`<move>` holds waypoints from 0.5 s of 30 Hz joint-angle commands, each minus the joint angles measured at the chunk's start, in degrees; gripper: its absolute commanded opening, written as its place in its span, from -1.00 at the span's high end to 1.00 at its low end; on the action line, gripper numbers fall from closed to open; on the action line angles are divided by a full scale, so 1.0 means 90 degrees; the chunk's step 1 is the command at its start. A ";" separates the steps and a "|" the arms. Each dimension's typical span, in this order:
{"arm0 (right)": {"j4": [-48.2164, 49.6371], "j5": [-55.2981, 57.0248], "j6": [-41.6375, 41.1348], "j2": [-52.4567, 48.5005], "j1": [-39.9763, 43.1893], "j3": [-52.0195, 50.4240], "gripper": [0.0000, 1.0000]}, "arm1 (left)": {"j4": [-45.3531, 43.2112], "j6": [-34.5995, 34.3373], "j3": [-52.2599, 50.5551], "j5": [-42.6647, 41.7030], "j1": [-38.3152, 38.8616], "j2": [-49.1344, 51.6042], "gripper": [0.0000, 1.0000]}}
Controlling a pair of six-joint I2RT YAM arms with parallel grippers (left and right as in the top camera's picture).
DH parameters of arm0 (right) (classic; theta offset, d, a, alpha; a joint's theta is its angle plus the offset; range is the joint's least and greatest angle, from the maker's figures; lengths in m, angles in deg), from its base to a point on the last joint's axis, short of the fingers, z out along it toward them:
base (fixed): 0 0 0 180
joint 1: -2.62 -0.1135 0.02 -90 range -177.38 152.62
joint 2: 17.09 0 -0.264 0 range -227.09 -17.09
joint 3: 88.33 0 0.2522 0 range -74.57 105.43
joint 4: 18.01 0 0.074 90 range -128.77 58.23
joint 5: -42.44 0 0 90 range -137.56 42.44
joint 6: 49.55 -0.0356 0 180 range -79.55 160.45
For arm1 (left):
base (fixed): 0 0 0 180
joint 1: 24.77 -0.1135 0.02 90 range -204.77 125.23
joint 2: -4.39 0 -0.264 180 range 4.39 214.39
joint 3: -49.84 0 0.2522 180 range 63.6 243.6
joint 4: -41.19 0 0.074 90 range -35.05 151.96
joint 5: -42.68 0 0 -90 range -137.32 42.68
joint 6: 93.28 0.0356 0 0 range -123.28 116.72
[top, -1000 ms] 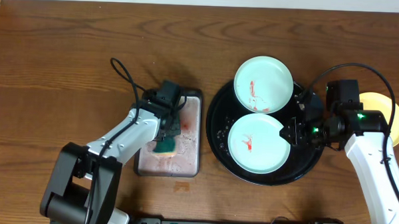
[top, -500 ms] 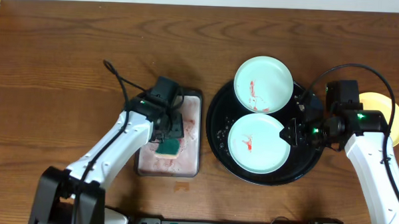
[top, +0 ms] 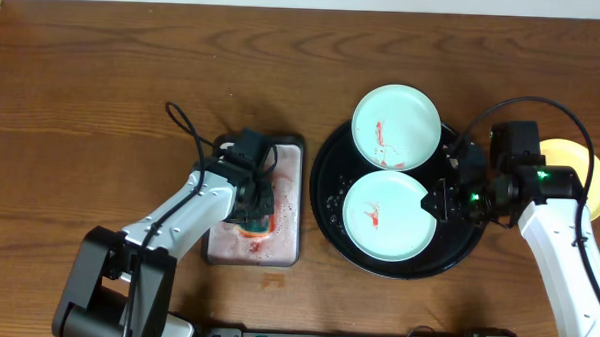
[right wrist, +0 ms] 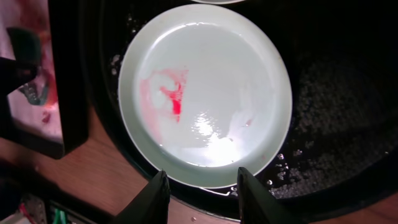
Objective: Clean dirty plates on tray and stack at the side
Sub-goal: 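Grasp the sponge in the soapy tray with the left gripper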
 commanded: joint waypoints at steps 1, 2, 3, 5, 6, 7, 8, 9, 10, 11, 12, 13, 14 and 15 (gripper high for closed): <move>0.0019 0.0350 -0.0151 0.0066 -0.0083 -0.0104 0.35 | 0.0131 -0.0022 0.0039 -0.0117 0.0012 0.0114 0.85; 0.0075 0.0389 -0.0209 0.0063 -0.0066 -0.0131 0.36 | 0.0257 -0.0019 0.0136 -0.0114 0.0012 0.0058 0.85; 0.0177 0.0386 -0.0250 0.0063 -0.0034 -0.0170 0.38 | 0.0391 0.0022 0.0245 -0.0114 0.0012 0.0000 0.85; 0.0498 0.0384 -0.0350 0.0061 0.0056 -0.0287 0.38 | 0.0729 0.0087 0.0537 -0.0114 0.0012 -0.0153 0.85; 0.0675 0.0386 -0.0401 0.0053 0.0102 -0.0359 0.34 | 0.0901 0.0119 0.0692 -0.0114 0.0015 -0.0219 0.85; 0.0831 0.0386 -0.0415 0.0044 0.0155 -0.0444 0.34 | 0.1076 0.0126 0.0855 -0.0138 0.0015 -0.0289 0.85; 0.0979 0.0406 -0.0459 0.0017 0.0202 -0.0537 0.34 | 0.1253 0.0124 0.1022 -0.0146 0.0017 -0.0357 0.85; 0.1093 0.0420 -0.0500 -0.0015 0.0250 -0.0634 0.35 | 0.1413 0.0158 0.1180 -0.0221 0.0019 -0.0423 0.85; 0.1205 0.0452 -0.0532 -0.0080 0.0308 -0.0755 0.36 | 0.1554 0.0197 0.1333 -0.0323 0.0019 -0.0491 0.86; 0.1280 0.0498 -0.0568 -0.0151 0.0352 -0.0855 0.37 | 0.1683 0.0223 0.1474 -0.0444 0.0019 -0.0566 0.86; 0.1358 0.0568 -0.0576 -0.0243 0.0393 -0.0954 0.38 | 0.1785 0.0255 0.1605 -0.0617 0.0044 -0.0646 0.85; 0.1462 0.0668 -0.0576 -0.0372 0.0427 -0.1071 0.38 | 0.1834 0.0265 0.1705 -0.0784 0.0083 -0.0731 0.85; 0.1559 0.0699 -0.0573 -0.0491 0.0444 -0.1173 0.38 | 0.1831 0.0265 0.1763 -0.0913 0.0134 -0.0806 0.86; 0.1659 0.0692 -0.0573 -0.0600 0.0447 -0.1253 0.39 | 0.1802 0.0265 0.1792 -0.0979 0.0185 -0.0865 0.85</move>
